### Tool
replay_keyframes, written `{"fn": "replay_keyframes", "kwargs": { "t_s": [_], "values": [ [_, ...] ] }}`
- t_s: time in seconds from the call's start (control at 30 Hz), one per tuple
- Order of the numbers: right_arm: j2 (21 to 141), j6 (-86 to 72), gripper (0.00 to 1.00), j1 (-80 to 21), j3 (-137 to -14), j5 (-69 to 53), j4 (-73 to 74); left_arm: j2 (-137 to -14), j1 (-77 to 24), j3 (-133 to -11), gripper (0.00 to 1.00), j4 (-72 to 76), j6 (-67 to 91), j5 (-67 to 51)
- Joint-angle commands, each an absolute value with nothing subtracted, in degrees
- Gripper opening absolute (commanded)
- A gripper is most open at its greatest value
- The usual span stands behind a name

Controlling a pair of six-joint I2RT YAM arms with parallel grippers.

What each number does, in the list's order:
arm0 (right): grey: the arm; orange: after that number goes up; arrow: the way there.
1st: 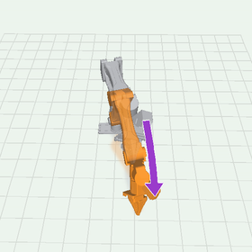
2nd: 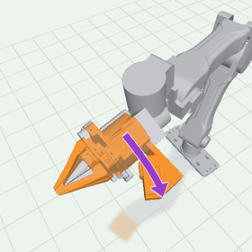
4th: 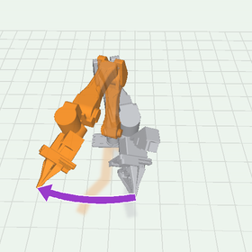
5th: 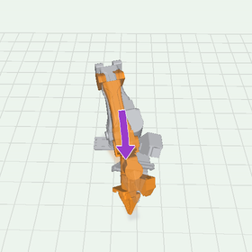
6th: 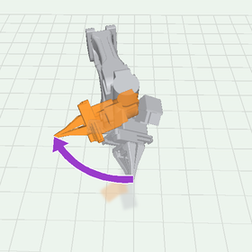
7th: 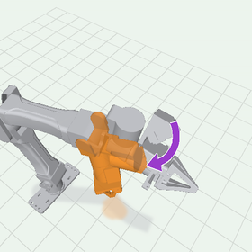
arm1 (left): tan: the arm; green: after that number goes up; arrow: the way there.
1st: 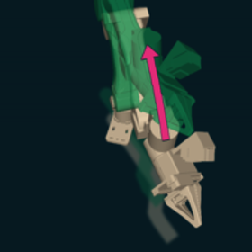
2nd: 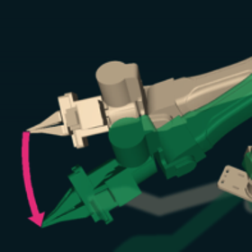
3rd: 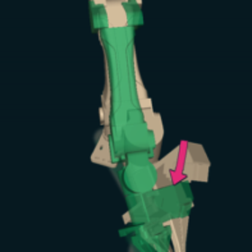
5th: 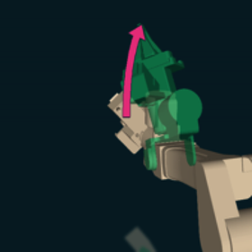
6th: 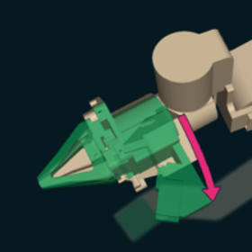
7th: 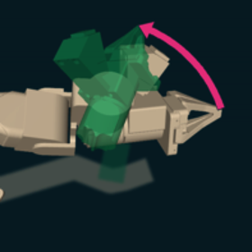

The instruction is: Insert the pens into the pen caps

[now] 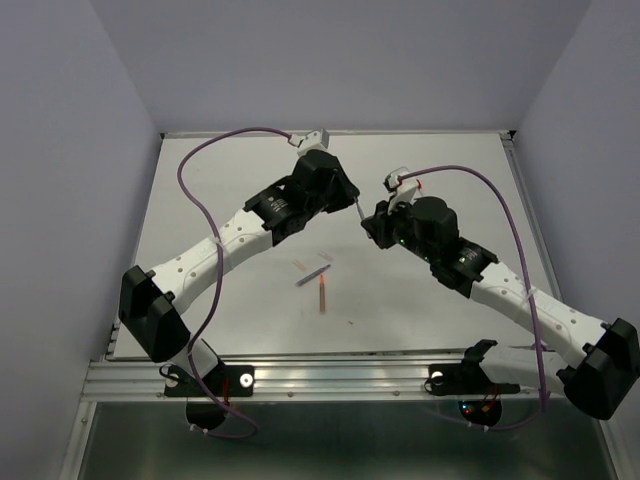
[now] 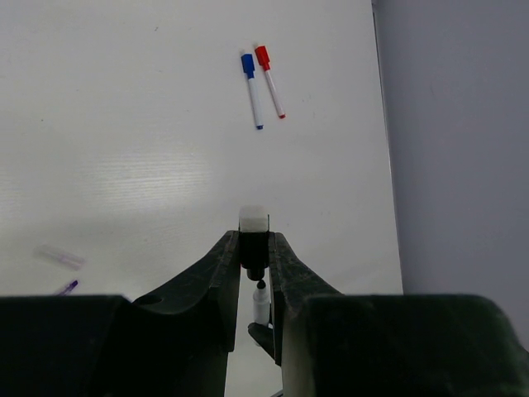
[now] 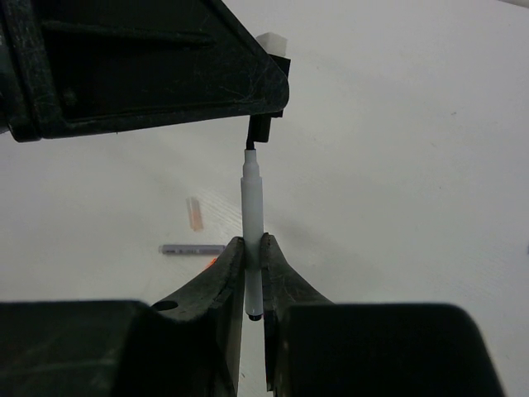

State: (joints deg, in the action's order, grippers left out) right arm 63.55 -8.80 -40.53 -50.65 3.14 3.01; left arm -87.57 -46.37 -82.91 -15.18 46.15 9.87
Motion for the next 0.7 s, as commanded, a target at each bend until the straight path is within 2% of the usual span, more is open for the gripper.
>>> {"fn": "replay_keyframes", "kwargs": {
  "t_s": [0.0, 0.67],
  "values": [
    [64.2, -8.4, 0.01, -40.3, -54.0, 4.0, 0.7, -84.9, -46.2, -82.7, 0.00, -13.0, 46.0, 9.2],
    [63.9, -7.7, 0.01, -40.3, -54.0, 1.1, 4.0, -83.0, -45.7, -82.4, 0.00, -14.2, 47.9, 12.0]
  ]
}}
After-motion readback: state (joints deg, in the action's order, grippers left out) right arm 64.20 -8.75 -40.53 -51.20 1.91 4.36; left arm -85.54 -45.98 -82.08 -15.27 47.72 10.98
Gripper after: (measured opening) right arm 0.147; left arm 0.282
